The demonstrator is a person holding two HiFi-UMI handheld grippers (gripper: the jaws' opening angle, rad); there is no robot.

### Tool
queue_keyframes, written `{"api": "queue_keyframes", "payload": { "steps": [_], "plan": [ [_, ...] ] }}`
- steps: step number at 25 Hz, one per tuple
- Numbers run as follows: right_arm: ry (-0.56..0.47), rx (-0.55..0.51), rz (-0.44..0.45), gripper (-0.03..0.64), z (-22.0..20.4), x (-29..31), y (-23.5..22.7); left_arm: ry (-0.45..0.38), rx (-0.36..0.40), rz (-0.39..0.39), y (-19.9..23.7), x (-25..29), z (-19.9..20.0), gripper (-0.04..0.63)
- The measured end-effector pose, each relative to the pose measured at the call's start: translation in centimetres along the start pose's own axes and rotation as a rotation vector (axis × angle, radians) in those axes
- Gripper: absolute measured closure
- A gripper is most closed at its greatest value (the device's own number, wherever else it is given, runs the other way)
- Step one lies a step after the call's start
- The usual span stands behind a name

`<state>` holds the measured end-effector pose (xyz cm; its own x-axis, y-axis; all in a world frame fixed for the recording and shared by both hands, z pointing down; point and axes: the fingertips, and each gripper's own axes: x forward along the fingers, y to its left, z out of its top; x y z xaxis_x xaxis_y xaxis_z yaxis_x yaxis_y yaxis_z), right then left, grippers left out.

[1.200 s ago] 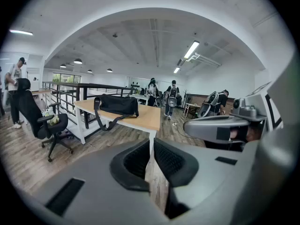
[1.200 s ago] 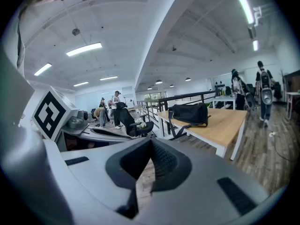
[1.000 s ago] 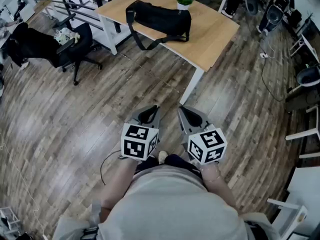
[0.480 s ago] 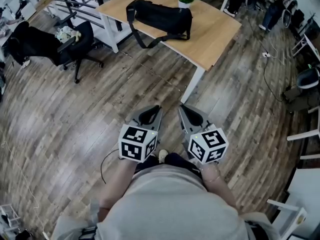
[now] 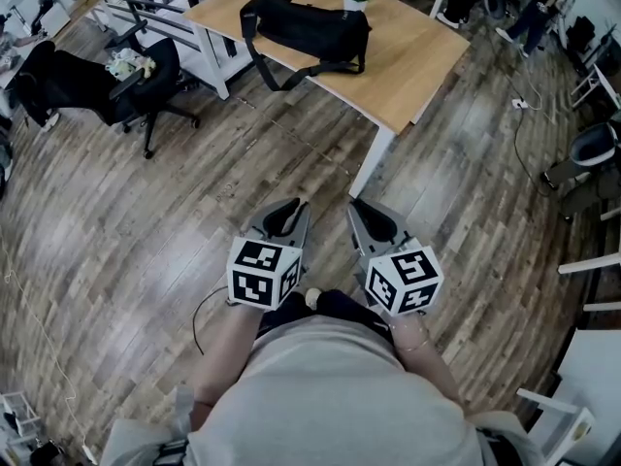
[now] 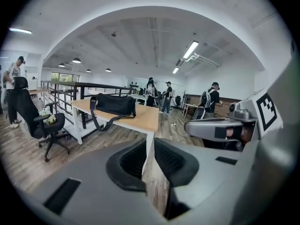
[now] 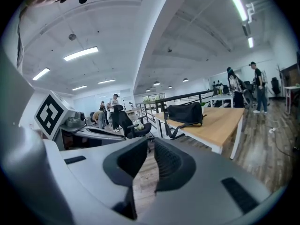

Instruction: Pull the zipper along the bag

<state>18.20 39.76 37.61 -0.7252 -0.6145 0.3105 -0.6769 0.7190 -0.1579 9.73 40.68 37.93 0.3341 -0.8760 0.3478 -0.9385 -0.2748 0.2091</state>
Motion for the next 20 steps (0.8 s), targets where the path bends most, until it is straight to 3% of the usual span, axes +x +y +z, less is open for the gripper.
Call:
{"api": "queue_keyframes", "payload": {
  "steps": [1,11,20],
  "plan": [
    [0.000,-0.002,0.000,0.547,0.1,0.0,-0.3,0.000,-0.003,0.003,-0.1,0.3,0.1,0.551],
    [0.010,0.038,0.019,0.537,-0.3,0.2,-1.9,0.023,-0.008,0.012,-1.0,1.7,-0.2,0.521],
    [0.010,0.065,-0.009,0.534,0.4,4.7,-3.9,0.023,-0.022,0.001,3.2,6.0,1.3,0.497]
  ]
}}
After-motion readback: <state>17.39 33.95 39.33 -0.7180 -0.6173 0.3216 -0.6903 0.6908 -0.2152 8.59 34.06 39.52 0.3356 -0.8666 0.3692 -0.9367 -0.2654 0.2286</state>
